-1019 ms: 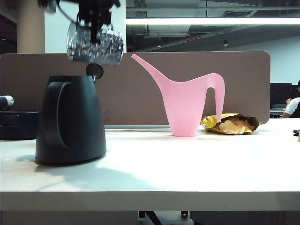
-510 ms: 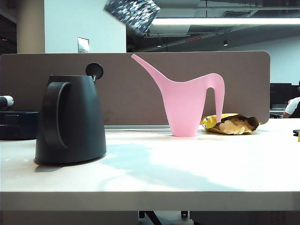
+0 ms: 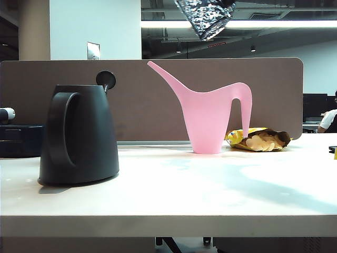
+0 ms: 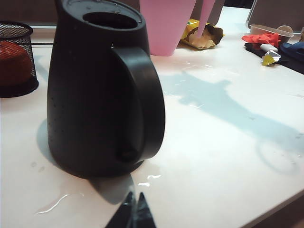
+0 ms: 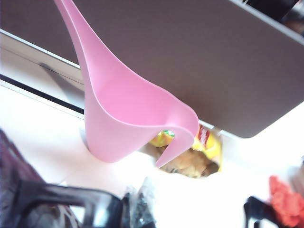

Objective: Pour the water from the cup into the kettle.

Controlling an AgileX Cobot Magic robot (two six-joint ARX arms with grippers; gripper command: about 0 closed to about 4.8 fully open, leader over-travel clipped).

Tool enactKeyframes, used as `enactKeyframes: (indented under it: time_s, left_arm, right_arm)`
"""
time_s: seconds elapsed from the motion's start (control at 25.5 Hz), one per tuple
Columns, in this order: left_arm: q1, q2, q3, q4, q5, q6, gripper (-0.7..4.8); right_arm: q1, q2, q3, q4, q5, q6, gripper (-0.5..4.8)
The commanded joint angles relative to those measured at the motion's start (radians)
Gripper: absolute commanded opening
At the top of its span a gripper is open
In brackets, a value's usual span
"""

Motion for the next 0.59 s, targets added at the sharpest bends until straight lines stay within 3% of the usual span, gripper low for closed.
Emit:
enactKeyframes:
  time_s: [0.04,0.27,0.59]
  left_arm:
    - [0.000,0.001,0.002,-0.001,0.004,-0.003,-0.05]
    - [0.000,0.001,0.002,-0.001,0.004,-0.021,-0.05]
    - [0.000,0.001,0.002,-0.001,0.006,-0.021,-0.05]
  right_arm:
    - [-0.034,-0.008,0.002,-0.020,-0.048,0.073,-0.07]
    - [-0.091,-0.032,-0.109,0.026,-0.121,0.164,-0.07]
    - [-0.131,-0.105,-0.379,0.246,-0.153,0.211,-0.08]
